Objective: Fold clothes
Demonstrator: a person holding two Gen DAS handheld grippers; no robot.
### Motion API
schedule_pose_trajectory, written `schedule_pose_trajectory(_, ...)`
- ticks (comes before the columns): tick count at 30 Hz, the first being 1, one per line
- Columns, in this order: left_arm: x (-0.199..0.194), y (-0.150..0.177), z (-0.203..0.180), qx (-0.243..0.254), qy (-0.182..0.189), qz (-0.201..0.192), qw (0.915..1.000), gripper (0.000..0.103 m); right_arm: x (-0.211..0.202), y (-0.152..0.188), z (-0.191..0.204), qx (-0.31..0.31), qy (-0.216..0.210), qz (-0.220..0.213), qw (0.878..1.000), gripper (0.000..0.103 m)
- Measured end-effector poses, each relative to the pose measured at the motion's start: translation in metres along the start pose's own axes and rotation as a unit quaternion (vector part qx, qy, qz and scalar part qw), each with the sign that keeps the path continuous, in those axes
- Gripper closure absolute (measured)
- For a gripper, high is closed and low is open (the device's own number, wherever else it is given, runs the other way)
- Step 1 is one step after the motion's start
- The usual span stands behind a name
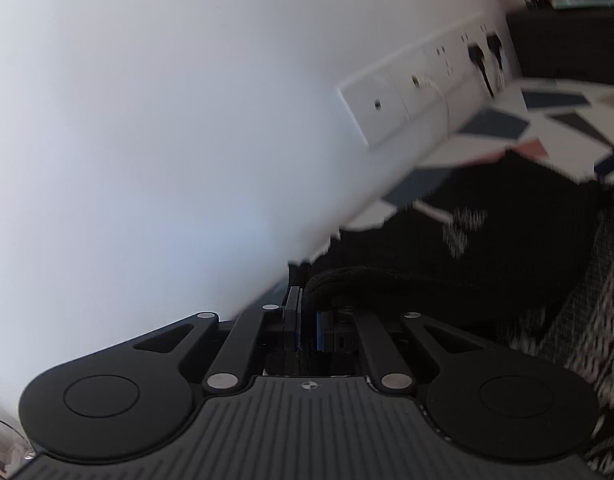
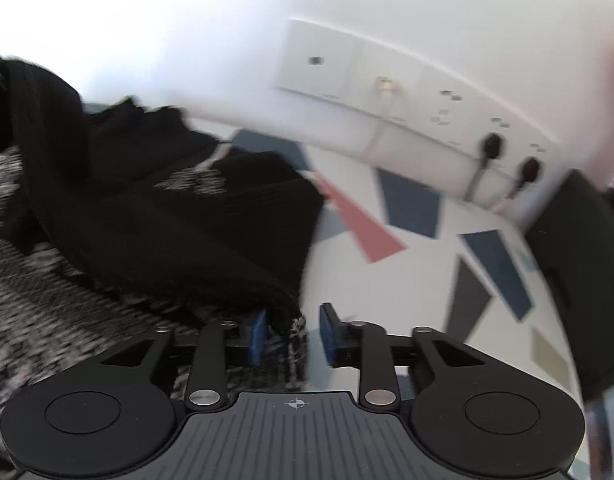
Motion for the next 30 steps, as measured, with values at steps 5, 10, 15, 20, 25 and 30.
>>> schedule_pose_trajectory(5, -0.003, 0.019, -0.003, 0.027, -0.012, 0.014, 0.9995, 0.096, -0.031, -0.017, 0.0, 0.005, -0.068, -0.039, 0.997, 0.067)
schedule_pose_trajectory(10, -0.008, 0.021, -0.01, 0.041, -0.025, 0.013, 0.9988, 0.096, -0.016, -0.057, -0.011, 0.042, -0.088, -0.047, 0.994, 0.066)
schedule_pose_trajectory(15, -0.009, 0.023, -0.012, 0.046, -0.034, 0.017, 0.9982, 0.096, 0.031, -0.075, -0.005, 0.034, -0.069, -0.015, 0.997, 0.05)
schedule_pose_trajectory(20, -0.006, 0.025, -0.011, 0.042, -0.037, 0.022, 0.9982, 0.096, 0.064, -0.077, -0.005, 0.046, -0.074, 0.022, 0.996, 0.062)
schedule_pose_trajectory(25, -0.005, 0.015, -0.01, 0.042, -0.046, 0.01, 0.998, 0.096, 0.06, -0.077, -0.02, 0.078, -0.083, 0.012, 0.993, 0.098)
schedule_pose_trajectory(30, -0.003, -0.007, -0.011, 0.069, -0.081, -0.021, 0.9941, 0.096, 0.046, -0.086, -0.057, 0.161, -0.051, -0.044, 0.985, 0.1)
Point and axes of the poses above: each gripper's, at about its wrist camera, not at the fingertips, and x roughly the way its jaws point, z to its left, y to its underside, the point moved 8 cm from there along x, roughly the way its jaws point, and after that the axes turned 13 degrees about z, right-handed, at the moved point
